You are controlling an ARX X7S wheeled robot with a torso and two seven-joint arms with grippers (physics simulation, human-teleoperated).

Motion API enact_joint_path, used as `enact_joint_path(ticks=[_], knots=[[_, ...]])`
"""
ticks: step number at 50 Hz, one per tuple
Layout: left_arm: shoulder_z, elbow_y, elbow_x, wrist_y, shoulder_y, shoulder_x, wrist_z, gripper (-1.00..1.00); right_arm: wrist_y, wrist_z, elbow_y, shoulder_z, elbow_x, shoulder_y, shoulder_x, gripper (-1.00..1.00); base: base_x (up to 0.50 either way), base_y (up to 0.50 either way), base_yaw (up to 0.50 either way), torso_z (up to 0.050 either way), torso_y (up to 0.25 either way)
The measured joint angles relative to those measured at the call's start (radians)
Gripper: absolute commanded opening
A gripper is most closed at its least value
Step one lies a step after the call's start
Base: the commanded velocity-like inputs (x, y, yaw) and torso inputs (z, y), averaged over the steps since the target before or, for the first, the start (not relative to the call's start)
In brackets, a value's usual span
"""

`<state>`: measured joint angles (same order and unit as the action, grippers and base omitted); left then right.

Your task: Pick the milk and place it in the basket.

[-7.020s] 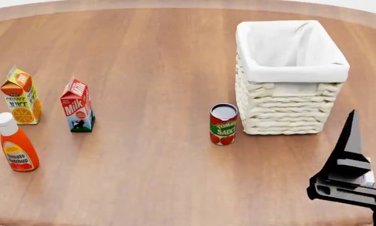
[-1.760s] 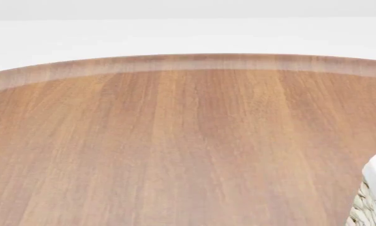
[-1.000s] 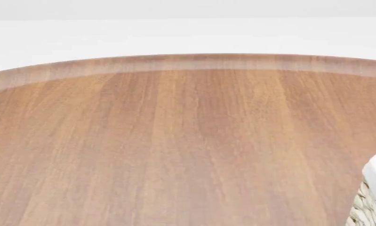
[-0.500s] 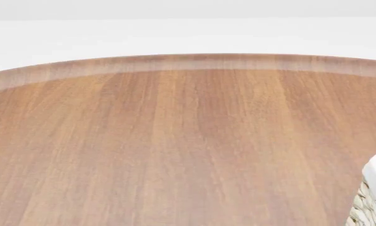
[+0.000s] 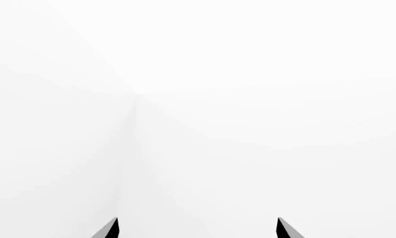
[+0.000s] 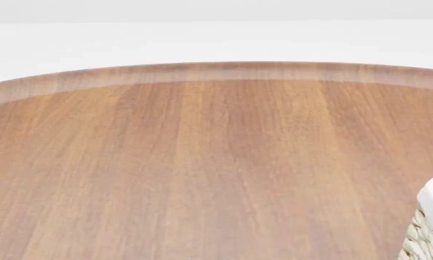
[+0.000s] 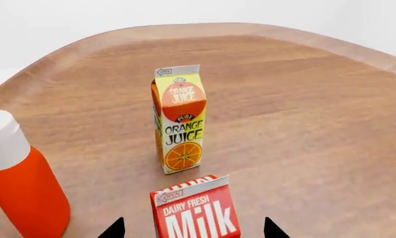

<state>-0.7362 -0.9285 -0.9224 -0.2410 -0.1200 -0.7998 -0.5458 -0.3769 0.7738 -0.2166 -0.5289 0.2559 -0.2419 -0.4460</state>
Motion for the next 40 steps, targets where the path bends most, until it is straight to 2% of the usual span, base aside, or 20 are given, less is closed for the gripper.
enact_joint_path(ticks=[40], knots=[[0.002,0.004,0.004,0.014,-0.009,-0.002,0.000,1.00,0.098,0.124,0.376,-0.093,-0.003,-0.156,0.114,1.00,0.00,0.00,0.00,0.000,0.000]])
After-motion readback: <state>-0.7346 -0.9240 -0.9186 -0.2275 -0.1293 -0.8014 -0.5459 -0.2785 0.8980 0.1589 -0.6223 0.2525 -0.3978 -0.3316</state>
